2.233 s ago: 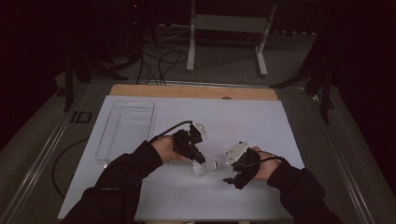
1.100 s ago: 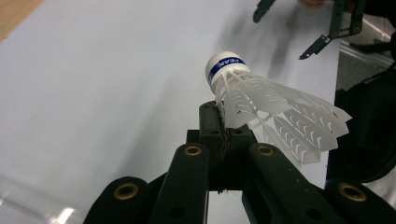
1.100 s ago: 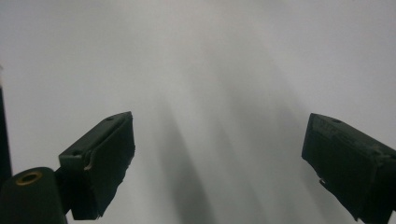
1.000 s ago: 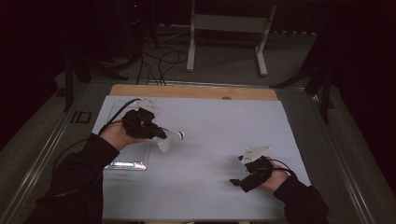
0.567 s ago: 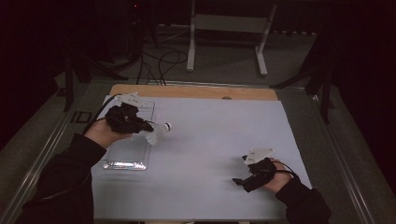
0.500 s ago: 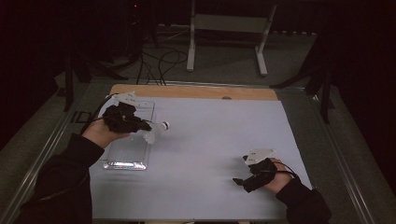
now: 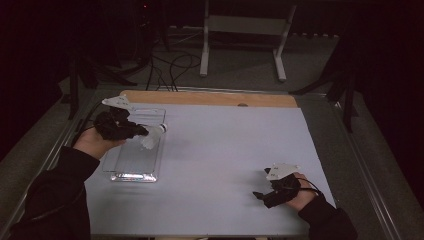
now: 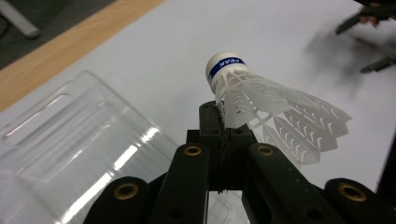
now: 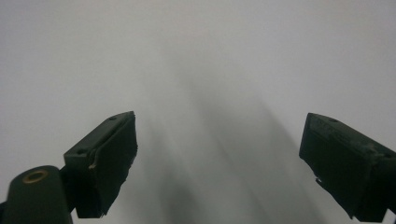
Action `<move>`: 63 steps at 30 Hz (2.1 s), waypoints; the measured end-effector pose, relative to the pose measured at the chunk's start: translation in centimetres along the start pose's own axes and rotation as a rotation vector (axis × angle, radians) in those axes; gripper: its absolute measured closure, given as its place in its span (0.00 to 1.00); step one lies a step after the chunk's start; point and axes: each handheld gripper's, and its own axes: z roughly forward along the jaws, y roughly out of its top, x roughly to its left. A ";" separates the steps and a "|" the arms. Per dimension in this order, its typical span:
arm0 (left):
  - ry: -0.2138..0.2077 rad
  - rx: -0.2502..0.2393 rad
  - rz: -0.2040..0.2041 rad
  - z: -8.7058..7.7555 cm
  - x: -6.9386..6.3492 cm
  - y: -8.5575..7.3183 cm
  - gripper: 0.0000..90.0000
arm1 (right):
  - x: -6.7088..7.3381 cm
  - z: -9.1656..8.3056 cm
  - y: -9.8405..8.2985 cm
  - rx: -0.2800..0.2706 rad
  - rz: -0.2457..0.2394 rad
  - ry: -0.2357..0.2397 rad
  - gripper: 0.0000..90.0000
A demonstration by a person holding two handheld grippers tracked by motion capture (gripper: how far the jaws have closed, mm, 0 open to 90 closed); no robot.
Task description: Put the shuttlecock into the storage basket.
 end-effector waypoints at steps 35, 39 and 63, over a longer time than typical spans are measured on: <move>0.345 -0.032 -0.248 1.7 1.0 -2.3 1.00 | 1.0 0.2 -1.2 -0.025 0.009 -0.037 0.13; 0.324 -0.029 -0.298 2.2 1.3 -2.4 1.00 | 1.0 0.3 -1.3 -0.025 0.011 -0.037 0.14; 0.297 0.114 -0.333 6.8 2.2 -3.4 1.00 | 1.1 0.7 -1.6 0.000 0.022 -0.014 0.14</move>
